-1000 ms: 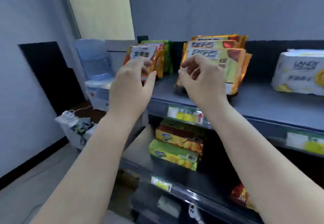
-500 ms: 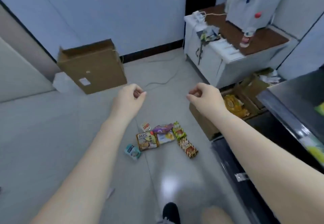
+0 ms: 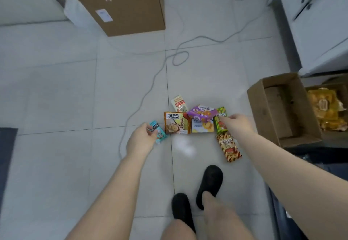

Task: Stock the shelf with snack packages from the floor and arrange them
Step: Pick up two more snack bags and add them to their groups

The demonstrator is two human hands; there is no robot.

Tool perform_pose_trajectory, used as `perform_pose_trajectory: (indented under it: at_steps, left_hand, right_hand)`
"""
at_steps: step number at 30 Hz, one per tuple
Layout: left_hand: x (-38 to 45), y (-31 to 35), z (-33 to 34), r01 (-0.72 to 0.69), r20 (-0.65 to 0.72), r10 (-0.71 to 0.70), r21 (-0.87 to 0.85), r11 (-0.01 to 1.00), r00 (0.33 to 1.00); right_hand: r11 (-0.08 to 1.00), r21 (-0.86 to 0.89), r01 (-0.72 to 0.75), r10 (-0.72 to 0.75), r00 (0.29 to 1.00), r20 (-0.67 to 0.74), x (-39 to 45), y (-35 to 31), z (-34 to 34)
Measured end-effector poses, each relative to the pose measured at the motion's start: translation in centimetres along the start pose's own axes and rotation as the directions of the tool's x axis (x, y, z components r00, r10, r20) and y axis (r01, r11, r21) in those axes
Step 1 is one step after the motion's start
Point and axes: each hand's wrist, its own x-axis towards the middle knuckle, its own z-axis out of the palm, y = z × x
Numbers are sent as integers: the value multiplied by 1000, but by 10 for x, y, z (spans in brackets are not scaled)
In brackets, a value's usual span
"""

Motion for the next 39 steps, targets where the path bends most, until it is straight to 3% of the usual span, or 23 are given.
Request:
perform_pose_trajectory:
  at_steps: [9,11,15,18,21,24,26,29,33,36,39]
  left_hand:
    - [205,-70,192,94,166,-113,120,988,980]
    - [244,-90,232,127,179,-142,94,988,973]
    - [300,-124,293,125,88,-124,-13,992,988]
    - [332,-146,324,131,17,-130,-54,990,991]
    - [360,-163,349,186,31,-187,40,982,982]
    - [376,-172,367,124,76,-141,192,974,987]
    - [381,-176,373,69,86,-90,220,973,992]
    - [377,-178,377,13,67,-22,127,992,997]
    - [351,-161,362,-2,48,8,-109,994,999]
    - [333,-149,334,-51,-45,47,-90,995,998]
    - [309,-134,286,-98,-135,82,-111,989,987]
  right_hand:
    - [949,116,-295,303,951,-64,240,53,170]
    - [902,238,-360,391,915,-99,286,73,202]
    - [789,510,-343,514,824,-241,367,114,231]
    - [720,607,-337,516,844,-143,410,149,243]
    - [656,690,-307,462,886,-46,420,169,255]
    - [690,712,-128,331,931,-153,404,185,269]
    - [656,754,-41,284,939,-196,388,192,277]
    - [581,813,-30,297,938,-177,363,194,284]
    - [648,761,0,266,937,-227,326,191,293]
    - [715,694,83,189,933,-306,295,175,286]
    - [703,694,155,137,928,-346,256,137,265]
